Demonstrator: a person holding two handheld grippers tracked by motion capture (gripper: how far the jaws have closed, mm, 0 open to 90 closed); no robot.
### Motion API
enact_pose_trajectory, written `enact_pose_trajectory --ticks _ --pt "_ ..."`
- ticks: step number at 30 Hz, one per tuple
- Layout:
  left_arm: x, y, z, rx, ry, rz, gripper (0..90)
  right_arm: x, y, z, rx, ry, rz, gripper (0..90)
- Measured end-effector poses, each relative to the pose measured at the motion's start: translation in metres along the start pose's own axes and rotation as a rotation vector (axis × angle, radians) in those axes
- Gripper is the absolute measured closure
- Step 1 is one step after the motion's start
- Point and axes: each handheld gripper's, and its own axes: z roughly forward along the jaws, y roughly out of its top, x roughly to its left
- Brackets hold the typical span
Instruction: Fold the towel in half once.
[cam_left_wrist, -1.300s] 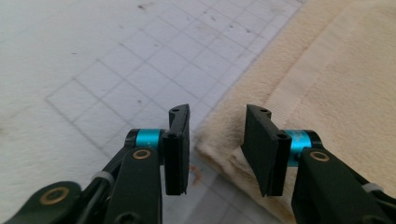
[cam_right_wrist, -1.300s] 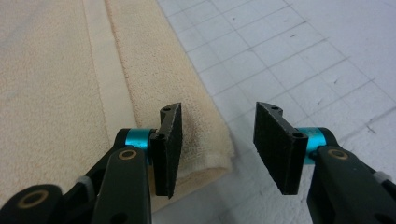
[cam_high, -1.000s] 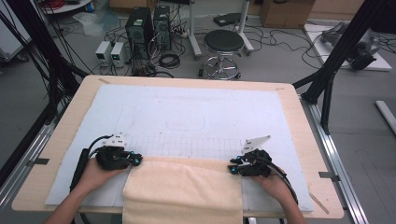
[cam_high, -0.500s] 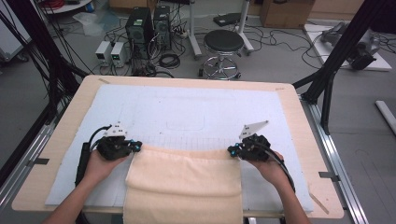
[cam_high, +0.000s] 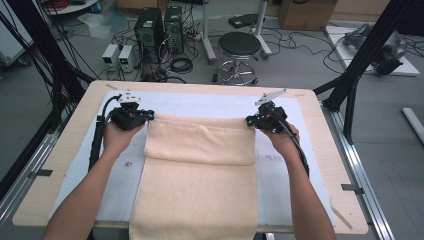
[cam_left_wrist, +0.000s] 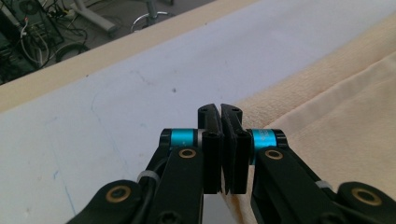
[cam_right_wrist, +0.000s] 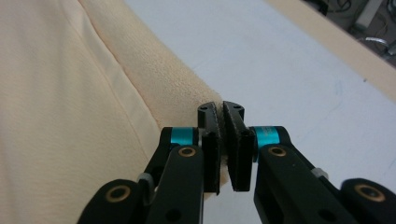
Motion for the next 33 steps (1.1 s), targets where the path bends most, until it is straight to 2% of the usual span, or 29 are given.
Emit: enact_pose_trajectory --ticks 1,2,4,5,7,9,11,13,18,20,22,23,24,25,26,28,30,33 --pt "0.001 -0.002 0.003 0.018 0.006 -0.003 82.2 -0.001 -0.001 0.002 -0.004 0.001 0.009 69.0" --pt "0.002 -0.005 0.004 0.032 -0.010 -0.004 78.3 -0.002 -0.003 0.006 0.009 0.010 0.024 65.5" --pt "0.002 -0.011 0.004 0.039 -0.032 -0.004 73.6 0.001 -0.007 0.009 0.015 0.030 0.014 62.5" --pt "0.001 -0.014 0.004 0.038 -0.037 -0.002 71.1 0.004 -0.010 0.009 0.015 0.023 -0.001 61.7" --pt "0.000 -0.020 0.003 0.043 -0.034 -0.003 66.1 0.009 -0.016 0.009 0.016 0.029 -0.001 58.7" --pt "0.000 -0.026 0.003 0.041 -0.078 -0.016 63.9 0.013 -0.022 0.009 0.013 0.049 -0.005 58.6" --pt "-0.002 -0.028 0.006 0.076 -0.127 -0.008 61.8 0.017 -0.028 0.010 0.016 0.062 -0.019 57.1" --pt "-0.008 -0.029 0.012 0.094 -0.155 0.003 61.2 0.021 -0.033 0.013 0.023 0.076 -0.013 56.1" --pt "-0.020 -0.032 0.030 0.162 -0.161 0.056 58.4 0.025 -0.044 0.027 0.056 0.080 -0.006 55.7" --pt "-0.020 -0.035 0.036 0.192 -0.163 0.052 58.4 0.026 -0.049 0.033 0.075 0.079 0.000 55.9" --pt "-0.020 -0.039 0.042 0.230 -0.170 0.047 58.7 0.025 -0.053 0.038 0.082 0.086 0.010 56.8" --pt "-0.021 -0.041 0.044 0.250 -0.172 0.058 60.5 0.025 -0.055 0.040 0.074 0.080 0.014 58.3" --pt "-0.023 -0.043 0.045 0.242 -0.162 0.069 62.5 0.025 -0.056 0.041 0.070 0.087 0.030 60.1" --pt "-0.025 -0.044 0.044 0.213 -0.147 0.077 67.0 0.025 -0.058 0.042 0.065 0.090 0.034 62.8" --pt "-0.027 -0.046 0.044 0.199 -0.138 0.083 75.8 0.025 -0.059 0.042 0.056 0.094 0.041 67.3" --pt "-0.028 -0.048 0.044 0.184 -0.133 0.067 82.7 0.025 -0.059 0.042 0.051 0.103 0.049 76.0" --pt "-0.028 -0.048 0.042 0.180 -0.136 0.047 85.1 0.027 -0.057 0.041 0.056 0.111 0.040 82.2" --pt "-0.031 -0.045 0.036 0.161 -0.119 0.062 86.0 0.029 -0.055 0.038 0.056 0.111 0.030 84.8"
